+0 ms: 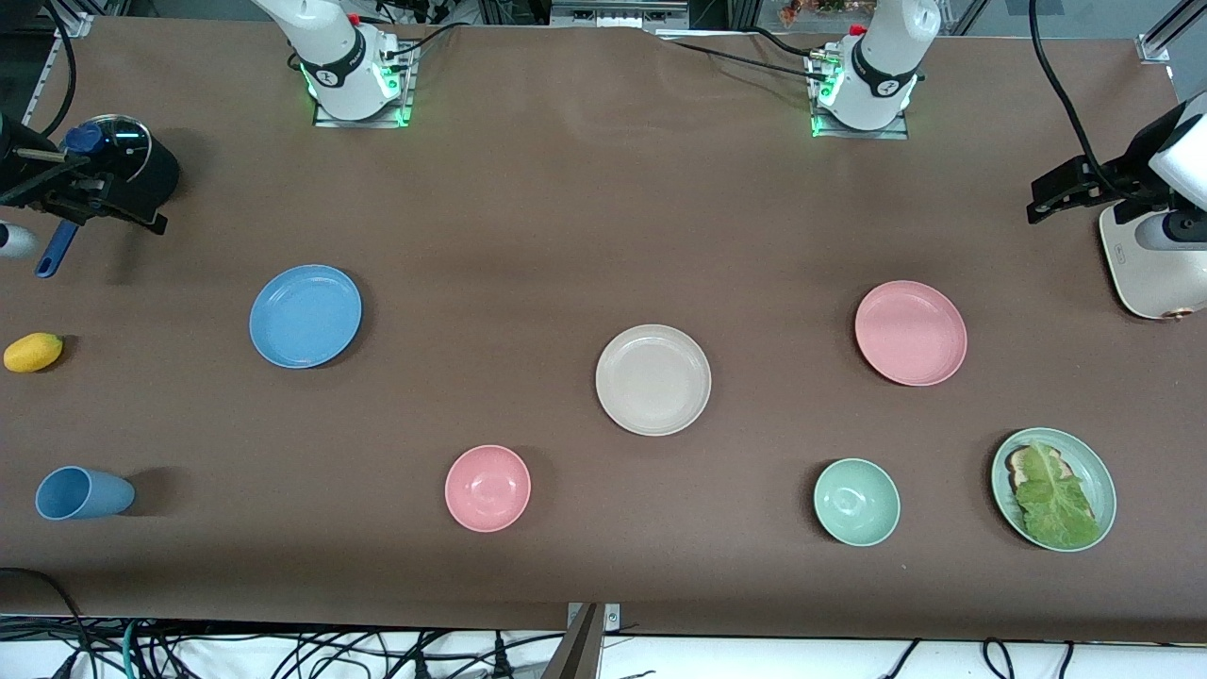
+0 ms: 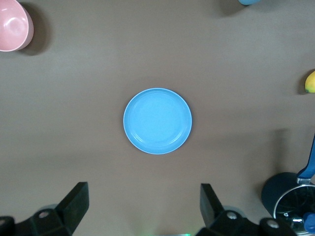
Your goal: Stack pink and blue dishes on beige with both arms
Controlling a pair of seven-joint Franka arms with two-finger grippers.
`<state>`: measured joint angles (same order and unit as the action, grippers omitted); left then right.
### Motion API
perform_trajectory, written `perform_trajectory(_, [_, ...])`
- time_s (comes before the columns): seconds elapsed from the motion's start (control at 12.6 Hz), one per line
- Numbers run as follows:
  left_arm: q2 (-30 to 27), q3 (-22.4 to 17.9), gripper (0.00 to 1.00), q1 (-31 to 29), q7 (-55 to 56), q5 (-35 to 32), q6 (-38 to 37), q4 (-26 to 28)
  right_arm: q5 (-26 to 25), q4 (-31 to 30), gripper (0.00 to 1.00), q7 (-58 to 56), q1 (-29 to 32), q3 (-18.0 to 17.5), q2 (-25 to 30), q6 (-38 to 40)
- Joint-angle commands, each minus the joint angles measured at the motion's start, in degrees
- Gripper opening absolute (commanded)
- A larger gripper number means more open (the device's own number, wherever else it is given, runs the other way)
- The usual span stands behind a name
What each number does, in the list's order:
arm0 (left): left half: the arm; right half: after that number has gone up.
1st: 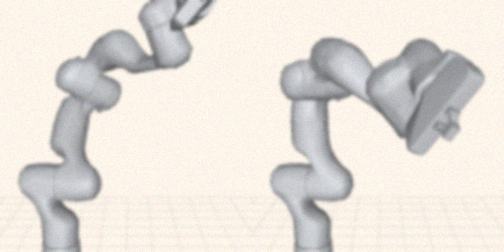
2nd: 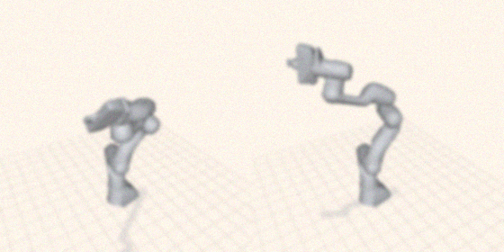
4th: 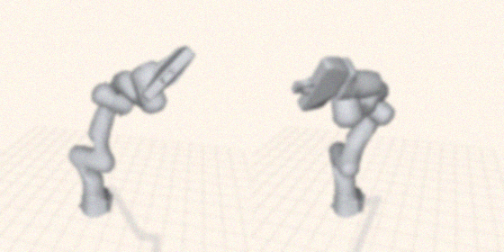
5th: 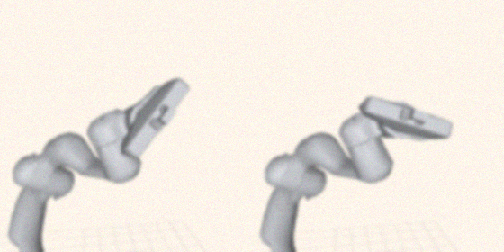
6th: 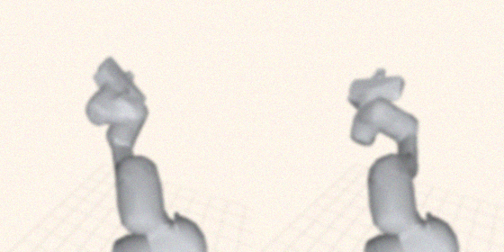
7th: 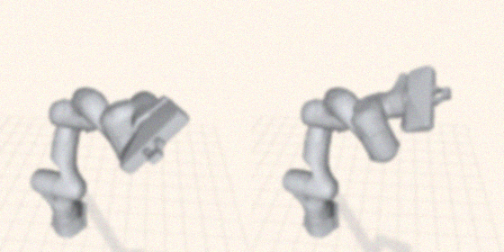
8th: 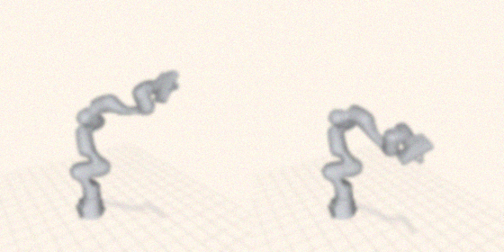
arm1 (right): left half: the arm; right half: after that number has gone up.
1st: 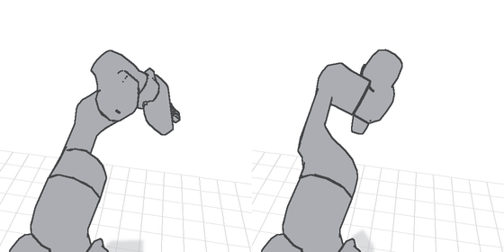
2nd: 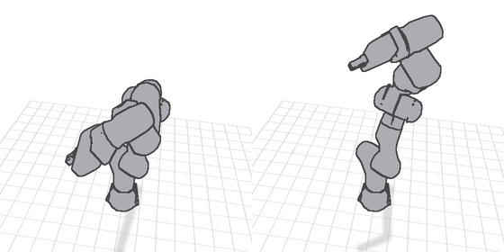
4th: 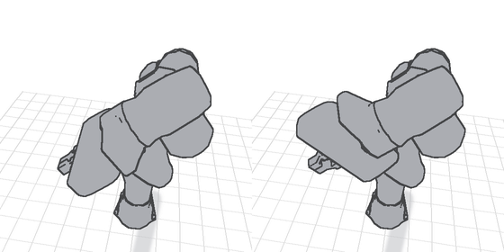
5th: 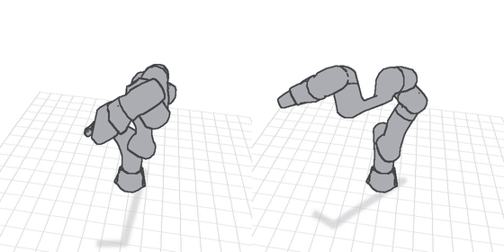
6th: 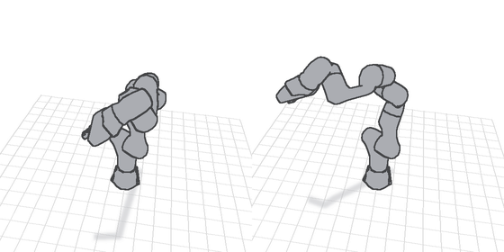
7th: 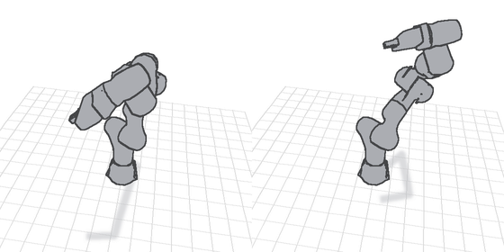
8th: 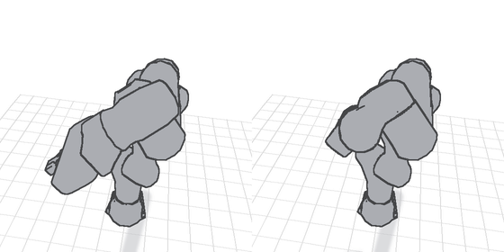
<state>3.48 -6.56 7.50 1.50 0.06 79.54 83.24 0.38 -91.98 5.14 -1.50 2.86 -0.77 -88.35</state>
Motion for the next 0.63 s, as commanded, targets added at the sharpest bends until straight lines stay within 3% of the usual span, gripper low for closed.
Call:
perform_trajectory(0.0, [0.8, -0.2, 1.00, 0.3, -0.7, -0.8, -1.6, -2.1, 0.7, 1.5, 1.00, -0.1, -0.2, 0.2, -0.5, 1.0])
perform_trajectory(0.56, [0.9, -0.2, 1.00, 0.3, -0.8, -0.4, -1.6, -2.1, 0.7, 1.5, 1.00, -0.2, -0.2, 0.2, -0.5, 1.1])
